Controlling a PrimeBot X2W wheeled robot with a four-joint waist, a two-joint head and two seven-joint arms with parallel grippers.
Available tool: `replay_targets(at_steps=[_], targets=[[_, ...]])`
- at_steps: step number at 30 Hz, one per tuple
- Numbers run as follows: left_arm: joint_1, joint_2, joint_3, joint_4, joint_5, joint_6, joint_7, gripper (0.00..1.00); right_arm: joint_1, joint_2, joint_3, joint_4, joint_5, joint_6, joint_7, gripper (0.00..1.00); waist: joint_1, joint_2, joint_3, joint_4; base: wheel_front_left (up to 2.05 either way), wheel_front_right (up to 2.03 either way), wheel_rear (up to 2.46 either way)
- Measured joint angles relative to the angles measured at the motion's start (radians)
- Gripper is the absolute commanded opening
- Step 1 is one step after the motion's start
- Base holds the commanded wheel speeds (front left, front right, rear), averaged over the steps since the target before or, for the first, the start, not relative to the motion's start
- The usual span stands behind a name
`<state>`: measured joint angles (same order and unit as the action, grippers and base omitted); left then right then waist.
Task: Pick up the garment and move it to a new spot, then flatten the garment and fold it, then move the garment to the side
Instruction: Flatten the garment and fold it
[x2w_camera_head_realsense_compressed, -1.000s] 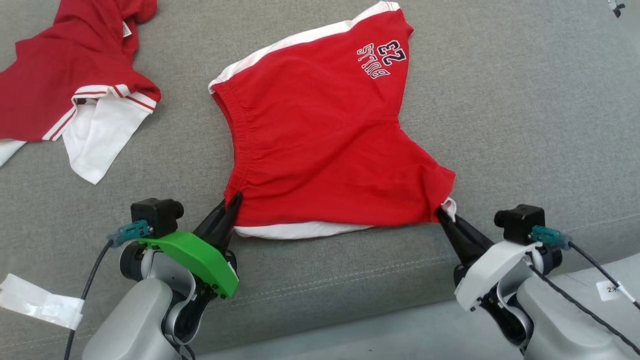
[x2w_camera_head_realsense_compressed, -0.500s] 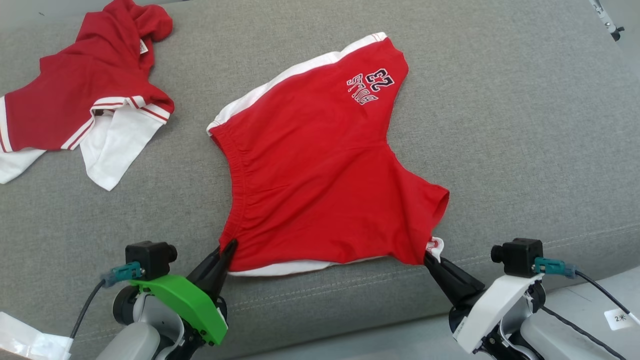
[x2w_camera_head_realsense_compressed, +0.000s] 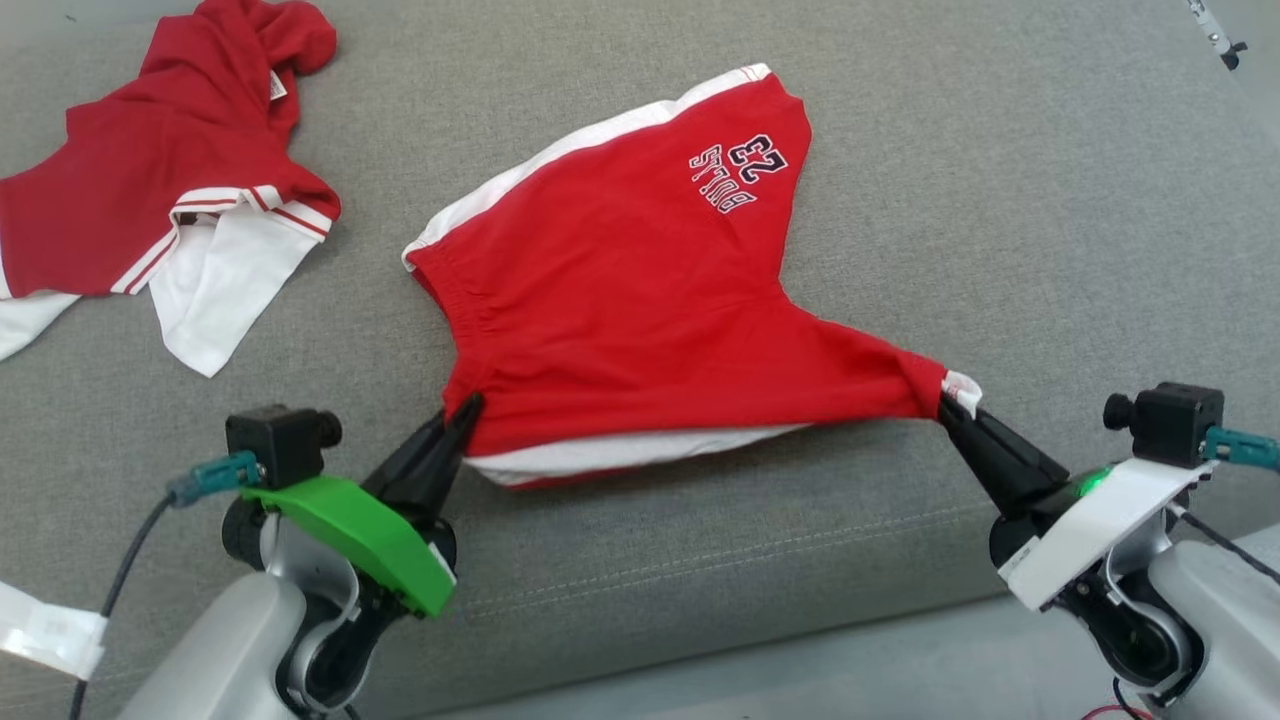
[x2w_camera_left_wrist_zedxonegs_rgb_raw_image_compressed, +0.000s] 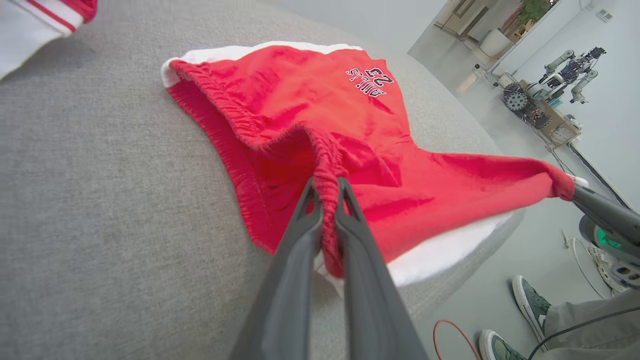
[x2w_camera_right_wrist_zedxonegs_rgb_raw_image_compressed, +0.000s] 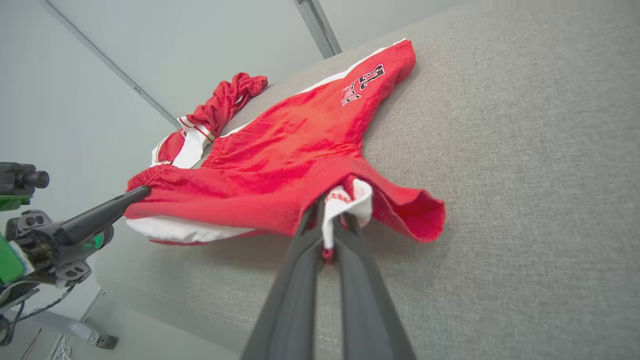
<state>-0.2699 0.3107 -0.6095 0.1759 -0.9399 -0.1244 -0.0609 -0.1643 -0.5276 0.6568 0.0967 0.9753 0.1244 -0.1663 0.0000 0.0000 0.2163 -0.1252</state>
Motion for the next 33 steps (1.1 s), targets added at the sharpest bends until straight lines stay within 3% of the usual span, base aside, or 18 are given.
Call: replay_targets(at_steps=[11, 21, 33], targets=[[-0.184, -0.02, 0.066, -0.023, -0.043, 0.005, 0.056, 0.0, -0.171, -0.007, -0.11, -0.027, 0.0, -0.002, -0.015, 0.0, 0.0, 0.0, 0.11, 0.022, 0.0, 0.0, 0.0], [-0.348, -0.104, 0.092, 0.011, -0.097, 0.035, 0.097, 0.0, -0.357, -0.024, -0.17, -0.026, -0.044, -0.038, -0.013, 0.0, 0.0, 0.0, 0.24, 0.054, 0.0, 0.0, 0.0], [-0.481, -0.17, 0.123, 0.074, -0.104, 0.063, 0.096, 0.0, -0.536, -0.036, -0.186, 0.052, -0.079, -0.048, 0.019, 0.0, 0.0001, 0.0, 0.361, 0.118, 0.0, 0.0, 0.0]])
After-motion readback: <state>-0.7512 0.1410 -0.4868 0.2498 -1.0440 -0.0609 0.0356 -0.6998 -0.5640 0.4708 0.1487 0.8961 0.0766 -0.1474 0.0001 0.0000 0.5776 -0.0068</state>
